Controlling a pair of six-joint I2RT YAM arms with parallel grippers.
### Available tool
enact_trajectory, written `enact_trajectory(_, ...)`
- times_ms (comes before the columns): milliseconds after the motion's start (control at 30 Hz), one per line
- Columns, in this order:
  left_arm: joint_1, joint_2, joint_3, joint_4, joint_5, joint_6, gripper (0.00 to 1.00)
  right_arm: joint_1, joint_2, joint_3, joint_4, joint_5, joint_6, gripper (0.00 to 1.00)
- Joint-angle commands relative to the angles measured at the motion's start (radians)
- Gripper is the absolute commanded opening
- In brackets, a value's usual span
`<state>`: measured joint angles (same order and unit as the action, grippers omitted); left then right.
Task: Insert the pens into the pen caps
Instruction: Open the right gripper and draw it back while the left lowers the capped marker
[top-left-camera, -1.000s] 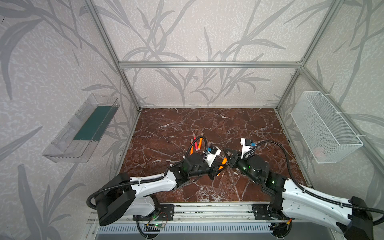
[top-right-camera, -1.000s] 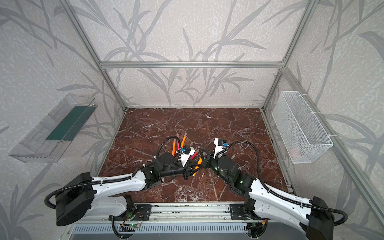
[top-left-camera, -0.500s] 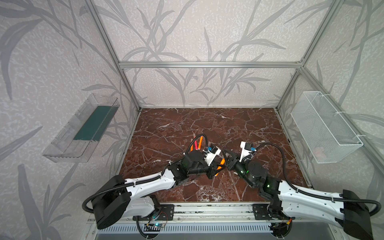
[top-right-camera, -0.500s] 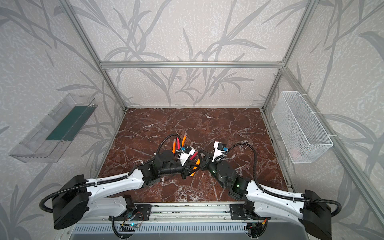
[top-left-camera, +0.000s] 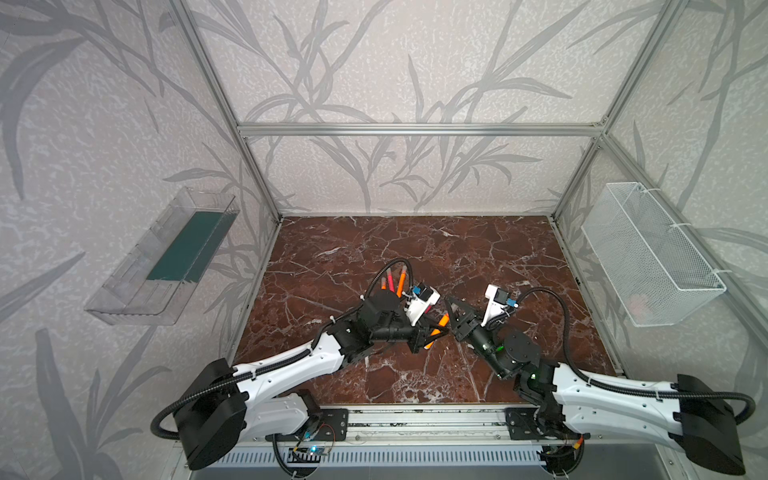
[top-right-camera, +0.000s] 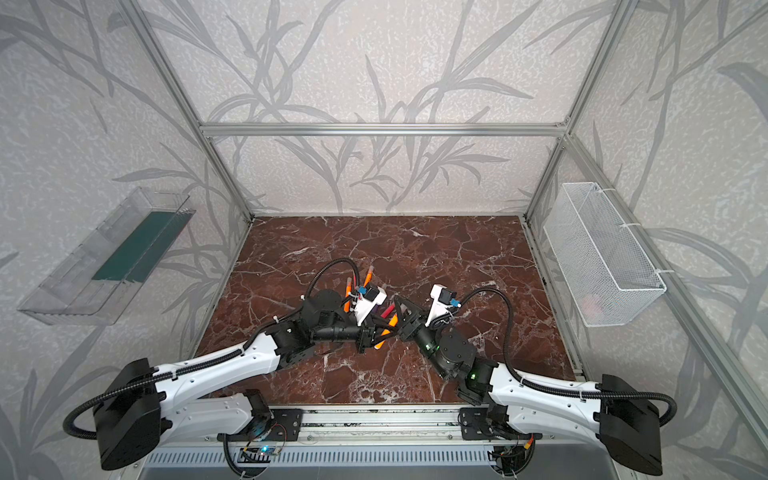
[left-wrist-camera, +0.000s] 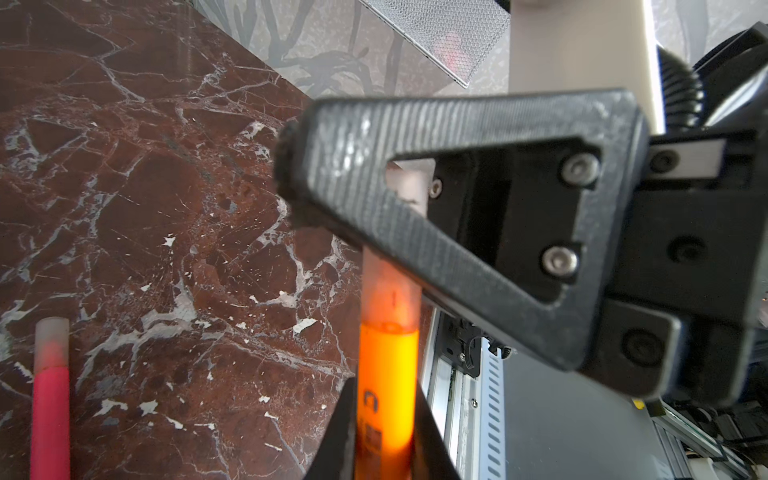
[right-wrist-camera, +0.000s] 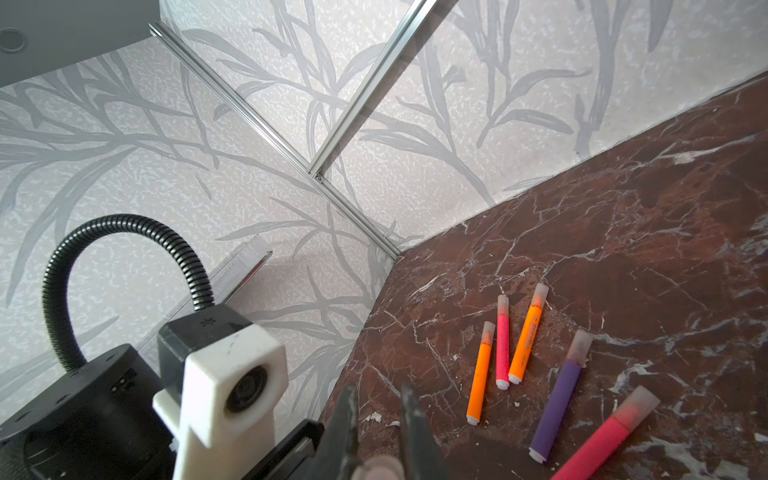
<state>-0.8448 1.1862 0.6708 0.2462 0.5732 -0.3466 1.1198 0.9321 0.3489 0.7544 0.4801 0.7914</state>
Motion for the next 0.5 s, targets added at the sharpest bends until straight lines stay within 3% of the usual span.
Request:
enact_trajectory(0, 0.136, -0.050, 0.093, 0.283, -0.312, -0.077, 0.00, 0.095, -0.013, -0.005, -0.256, -0.221, -0.029, 0.00)
enact_trajectory(67, 0.136, -0.058, 0.068, 0.268, -0.330, -0.065, 0.00, 0.096, -0.025, 0.026, -0.333, -0.188, -0.026, 0.02)
enact_trajectory(167, 0.135, -0.068, 0.021, 0.243, -0.357, -0.049, 0.00, 0.096, -0.048, 0.030, -0.362, -0.132, -0.032, 0.27)
enact_trajectory(200, 0.136, -0.075, -0.001, 0.226, -0.379, -0.044, 0.00, 0.096, -0.063, 0.031, -0.376, -0.101, -0.034, 0.40)
enact_trajectory(300, 0.138, -0.091, -0.071, 0.171, -0.494, -0.031, 0.00, 0.094, -0.141, 0.049, -0.500, -0.020, -0.043, 0.69)
enact_trajectory(400, 0.156, -0.091, -0.116, 0.081, -0.626, -0.042, 0.00, 0.094, -0.237, 0.064, -0.636, 0.078, -0.046, 0.92)
enact_trajectory(467, 0.182, -0.082, -0.125, 0.000, -0.713, -0.079, 0.00, 0.091, -0.295, 0.085, -0.735, 0.148, -0.044, 1.00)
